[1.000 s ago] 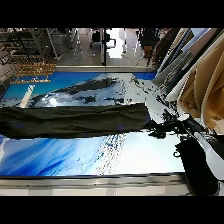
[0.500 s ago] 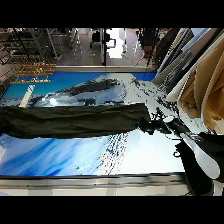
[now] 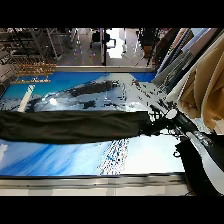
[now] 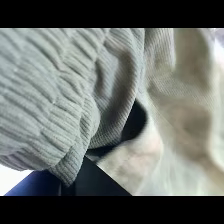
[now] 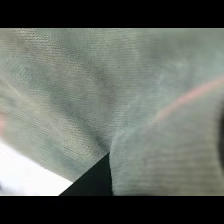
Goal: Fold the clothes and pants, and hang the long-sleeved shirts on hangers.
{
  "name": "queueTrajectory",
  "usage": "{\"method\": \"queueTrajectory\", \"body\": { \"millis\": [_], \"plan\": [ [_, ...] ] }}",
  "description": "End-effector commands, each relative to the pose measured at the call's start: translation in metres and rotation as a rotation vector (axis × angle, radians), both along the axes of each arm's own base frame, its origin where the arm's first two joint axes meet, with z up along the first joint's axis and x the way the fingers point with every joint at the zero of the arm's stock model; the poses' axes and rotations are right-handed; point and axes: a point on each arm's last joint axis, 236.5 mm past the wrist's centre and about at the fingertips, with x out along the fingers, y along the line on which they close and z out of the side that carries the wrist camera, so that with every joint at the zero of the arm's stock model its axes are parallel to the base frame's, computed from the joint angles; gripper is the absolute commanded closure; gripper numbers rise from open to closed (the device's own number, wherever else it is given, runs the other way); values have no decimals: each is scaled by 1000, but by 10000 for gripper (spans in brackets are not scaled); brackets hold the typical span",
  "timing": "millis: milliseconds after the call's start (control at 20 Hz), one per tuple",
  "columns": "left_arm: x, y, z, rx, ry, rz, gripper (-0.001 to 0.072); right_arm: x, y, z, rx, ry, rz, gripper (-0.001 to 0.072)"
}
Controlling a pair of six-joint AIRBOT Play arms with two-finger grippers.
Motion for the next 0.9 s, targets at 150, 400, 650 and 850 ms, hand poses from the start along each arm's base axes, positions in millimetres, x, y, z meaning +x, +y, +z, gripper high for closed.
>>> {"method": "queueTrajectory", "body": {
  "millis": [150,400,650,850],
  "plan": [
    [-103,8,-19,39,328,-103,690,-120,-1,-28,-53,324,256,586],
    [-94,7,-10,42,286,-96,81,-92,-11,-1,-32,204,249,245],
    [-51,5,63,76,76,-4,180,-36,-100,26,-81,34,-6,244],
    [-23,-34,111,18,-97,-80,688,-26,-124,2,0,15,-34,237]
  ]
}}
